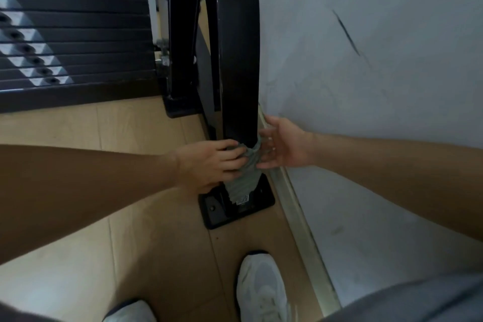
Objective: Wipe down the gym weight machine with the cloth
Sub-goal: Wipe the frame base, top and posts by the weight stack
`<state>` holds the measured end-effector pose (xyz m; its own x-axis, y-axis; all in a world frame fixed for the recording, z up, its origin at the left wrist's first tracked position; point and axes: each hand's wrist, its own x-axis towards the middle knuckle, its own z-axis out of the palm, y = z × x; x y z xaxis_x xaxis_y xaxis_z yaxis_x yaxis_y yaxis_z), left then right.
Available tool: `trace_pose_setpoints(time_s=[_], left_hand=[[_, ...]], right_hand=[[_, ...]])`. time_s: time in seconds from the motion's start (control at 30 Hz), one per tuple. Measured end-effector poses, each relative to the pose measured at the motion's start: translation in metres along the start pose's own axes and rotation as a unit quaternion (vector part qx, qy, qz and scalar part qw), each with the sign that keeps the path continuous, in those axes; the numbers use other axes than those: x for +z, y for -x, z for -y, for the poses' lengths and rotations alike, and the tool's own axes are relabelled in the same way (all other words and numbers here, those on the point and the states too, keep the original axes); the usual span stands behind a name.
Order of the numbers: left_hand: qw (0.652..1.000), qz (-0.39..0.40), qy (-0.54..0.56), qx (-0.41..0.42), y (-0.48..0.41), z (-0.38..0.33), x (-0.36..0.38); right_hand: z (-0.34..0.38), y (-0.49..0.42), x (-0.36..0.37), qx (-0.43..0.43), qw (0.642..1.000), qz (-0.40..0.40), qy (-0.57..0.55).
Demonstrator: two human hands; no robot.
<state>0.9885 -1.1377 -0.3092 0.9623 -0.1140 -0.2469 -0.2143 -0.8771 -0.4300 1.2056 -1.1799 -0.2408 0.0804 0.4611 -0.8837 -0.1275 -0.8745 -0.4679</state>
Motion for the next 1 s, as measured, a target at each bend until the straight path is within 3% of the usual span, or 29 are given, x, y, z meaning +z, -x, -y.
trace_pose_setpoints(time_s=[0.23, 0.63, 0.9, 1.0], left_hand=[[0.982, -0.169, 0.035, -0.075, 0.025, 0.044, -0.018], [0.922, -0.237, 0.028, -0.304, 0.051, 0.107, -0.051], [0.818, -0.264, 0.157, -0.487, 0.055, 0.138, -0.065], [0.727, -0.323, 0.275, -0.54, 0.047, 0.14, -0.078]], right_hand=[[0.036, 0.015, 0.005, -0.061, 0.998, -0.006, -0.031], [0.104, 0.046, 0.021, -0.294, 0.953, -0.057, -0.037], [0.152, 0.074, 0.044, -0.436, 0.895, -0.093, 0.021], [0.161, 0.073, 0.049, -0.513, 0.835, -0.154, 0.127]])
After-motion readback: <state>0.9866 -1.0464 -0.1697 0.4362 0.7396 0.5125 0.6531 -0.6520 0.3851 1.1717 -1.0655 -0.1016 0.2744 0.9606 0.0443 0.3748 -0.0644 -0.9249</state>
